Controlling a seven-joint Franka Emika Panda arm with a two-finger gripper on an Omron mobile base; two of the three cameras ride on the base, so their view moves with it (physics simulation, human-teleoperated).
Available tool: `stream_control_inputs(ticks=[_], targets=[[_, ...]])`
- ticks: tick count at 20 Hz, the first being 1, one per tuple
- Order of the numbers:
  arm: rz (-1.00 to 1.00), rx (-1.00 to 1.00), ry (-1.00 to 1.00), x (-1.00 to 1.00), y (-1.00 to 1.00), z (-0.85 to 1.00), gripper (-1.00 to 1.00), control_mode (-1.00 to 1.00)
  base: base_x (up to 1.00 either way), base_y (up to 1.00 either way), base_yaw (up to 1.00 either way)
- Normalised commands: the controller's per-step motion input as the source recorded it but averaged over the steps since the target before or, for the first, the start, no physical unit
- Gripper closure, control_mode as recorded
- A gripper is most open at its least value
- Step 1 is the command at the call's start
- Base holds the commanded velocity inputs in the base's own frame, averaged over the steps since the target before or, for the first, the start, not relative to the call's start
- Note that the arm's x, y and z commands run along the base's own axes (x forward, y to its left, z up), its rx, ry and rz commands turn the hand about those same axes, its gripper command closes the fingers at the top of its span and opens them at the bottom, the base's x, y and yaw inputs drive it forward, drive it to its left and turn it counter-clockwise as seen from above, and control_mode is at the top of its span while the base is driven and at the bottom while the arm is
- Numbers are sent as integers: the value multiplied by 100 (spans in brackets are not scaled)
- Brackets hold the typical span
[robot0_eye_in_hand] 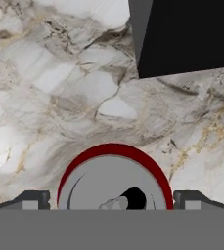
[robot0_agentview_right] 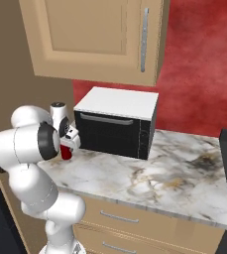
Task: Four empty soda cans are scattered around the kitchen. Gather all the cans and cluster them next to the stove for recycling.
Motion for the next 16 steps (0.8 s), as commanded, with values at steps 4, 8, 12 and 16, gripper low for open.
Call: stream_control_inputs(ticks=[4,8,12,16], targets=[[0,-4,3,0,0,-21,100,-100,0,0,0],[0,-2,0,-3,-10,-25,100,-100,0,0,0],[0,0,-1,-32,-42,-20,100,-100,0,0,0],[0,1,-13,-69,-50,4,100,-100,0,0,0]])
